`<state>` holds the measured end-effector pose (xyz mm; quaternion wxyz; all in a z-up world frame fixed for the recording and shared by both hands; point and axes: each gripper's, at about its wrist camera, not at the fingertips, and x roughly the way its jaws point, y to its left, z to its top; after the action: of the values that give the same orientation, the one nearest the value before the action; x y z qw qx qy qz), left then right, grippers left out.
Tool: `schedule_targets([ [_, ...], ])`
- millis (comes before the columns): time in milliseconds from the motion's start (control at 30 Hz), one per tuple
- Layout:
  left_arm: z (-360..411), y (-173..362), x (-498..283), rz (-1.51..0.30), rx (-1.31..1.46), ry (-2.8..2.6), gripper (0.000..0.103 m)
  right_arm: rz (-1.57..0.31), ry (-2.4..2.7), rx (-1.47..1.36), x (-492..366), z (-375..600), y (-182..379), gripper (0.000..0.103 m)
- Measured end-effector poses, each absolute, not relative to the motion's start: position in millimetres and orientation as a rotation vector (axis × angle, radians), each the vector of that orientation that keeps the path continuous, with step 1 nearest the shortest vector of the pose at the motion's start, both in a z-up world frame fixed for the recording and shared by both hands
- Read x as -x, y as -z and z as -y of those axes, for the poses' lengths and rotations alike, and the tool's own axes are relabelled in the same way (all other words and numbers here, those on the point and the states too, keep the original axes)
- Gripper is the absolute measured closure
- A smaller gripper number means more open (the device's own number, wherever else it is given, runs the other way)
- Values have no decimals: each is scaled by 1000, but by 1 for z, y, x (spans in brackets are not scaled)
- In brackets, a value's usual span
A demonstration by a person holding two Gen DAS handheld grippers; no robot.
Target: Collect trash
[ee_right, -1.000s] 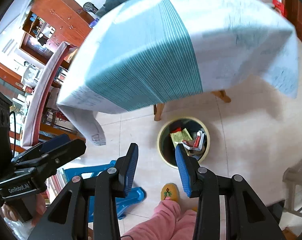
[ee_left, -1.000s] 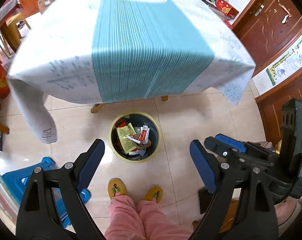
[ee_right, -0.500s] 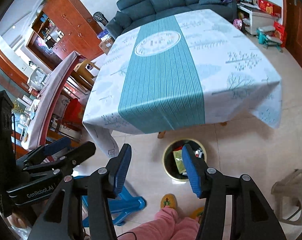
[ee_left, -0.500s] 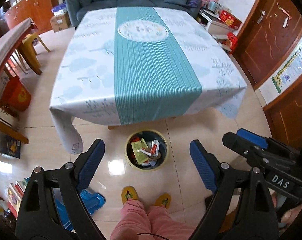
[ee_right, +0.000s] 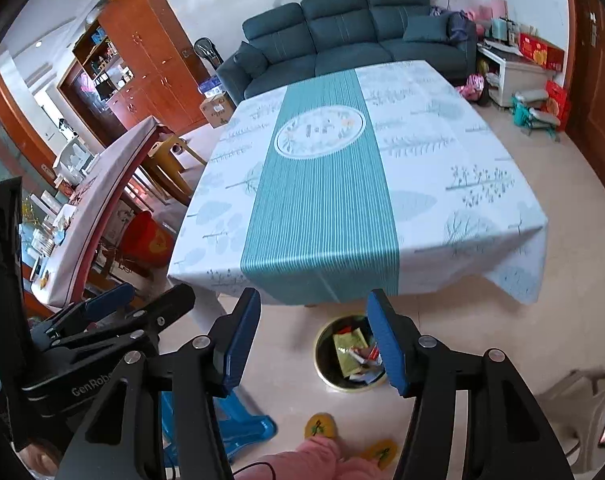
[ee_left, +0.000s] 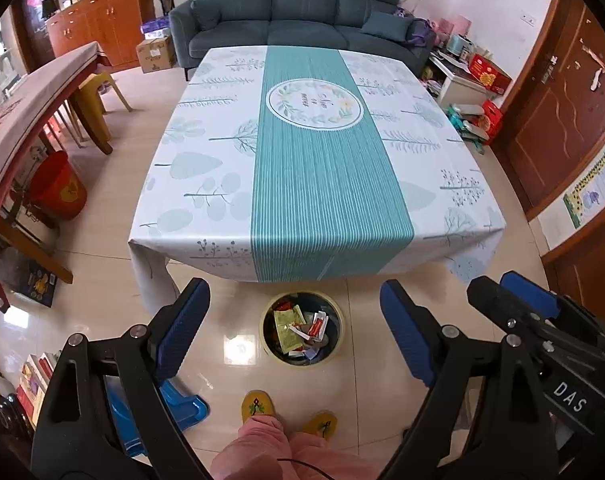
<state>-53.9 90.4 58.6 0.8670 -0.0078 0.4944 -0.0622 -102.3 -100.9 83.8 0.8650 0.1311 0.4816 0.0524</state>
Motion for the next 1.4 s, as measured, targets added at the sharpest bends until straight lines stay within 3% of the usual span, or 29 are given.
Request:
schedule_targets([
  [1400, -71, -69, 38, -1001, 15, 41, 18, -978, -111, -198, 68, 116, -86, 46],
])
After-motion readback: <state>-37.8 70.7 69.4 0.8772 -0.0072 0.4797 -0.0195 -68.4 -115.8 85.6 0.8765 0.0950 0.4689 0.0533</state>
